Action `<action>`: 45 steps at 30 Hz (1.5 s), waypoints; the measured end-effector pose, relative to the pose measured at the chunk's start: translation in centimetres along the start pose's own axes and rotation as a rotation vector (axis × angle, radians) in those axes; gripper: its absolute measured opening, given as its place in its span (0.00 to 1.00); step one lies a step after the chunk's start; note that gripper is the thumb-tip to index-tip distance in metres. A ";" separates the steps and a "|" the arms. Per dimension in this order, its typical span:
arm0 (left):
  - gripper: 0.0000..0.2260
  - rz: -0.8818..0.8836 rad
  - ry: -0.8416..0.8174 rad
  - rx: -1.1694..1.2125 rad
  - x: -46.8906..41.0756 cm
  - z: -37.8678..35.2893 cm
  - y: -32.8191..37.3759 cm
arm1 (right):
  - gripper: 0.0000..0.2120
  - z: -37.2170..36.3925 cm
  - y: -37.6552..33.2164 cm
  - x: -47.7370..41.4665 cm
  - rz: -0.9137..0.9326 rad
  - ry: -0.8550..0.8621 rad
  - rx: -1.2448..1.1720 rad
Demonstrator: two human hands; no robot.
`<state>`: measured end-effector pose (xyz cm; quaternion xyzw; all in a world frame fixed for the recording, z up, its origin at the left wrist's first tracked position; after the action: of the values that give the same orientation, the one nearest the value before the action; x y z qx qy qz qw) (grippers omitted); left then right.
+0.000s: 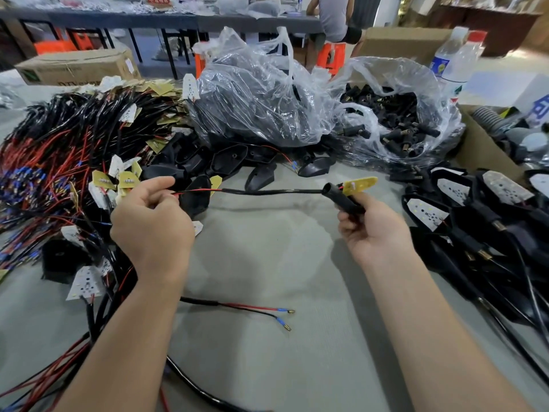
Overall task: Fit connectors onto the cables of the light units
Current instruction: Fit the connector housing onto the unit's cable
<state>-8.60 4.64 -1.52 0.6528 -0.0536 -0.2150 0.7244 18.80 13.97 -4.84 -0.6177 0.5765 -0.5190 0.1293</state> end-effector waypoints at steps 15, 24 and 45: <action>0.17 -0.509 -0.772 -0.294 6.3 -4.3 0.6 | 0.10 -1.3 0.3 2.4 0.362 -0.063 0.509; 0.08 -0.281 -0.897 -0.231 5.7 -5.2 -1.3 | 0.19 -1.8 0.6 2.8 0.203 -0.235 0.326; 0.18 0.214 -0.672 -0.074 4.2 -4.7 -1.5 | 0.02 0.1 -1.1 1.0 0.143 -0.031 0.181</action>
<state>-3.46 7.32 -4.55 0.5097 -0.3493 -0.3422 0.7078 19.34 13.38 -3.54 -0.5689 0.5679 -0.5486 0.2301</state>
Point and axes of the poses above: each hand's wrist, its own x-axis away from the middle knuckle, its own z-axis out of the back of the hand, y = z × x, the point moved 3 cm from there along -x, towards the middle knuckle, and after that the axes turned 6 degrees about y, right-handed, at the moved point
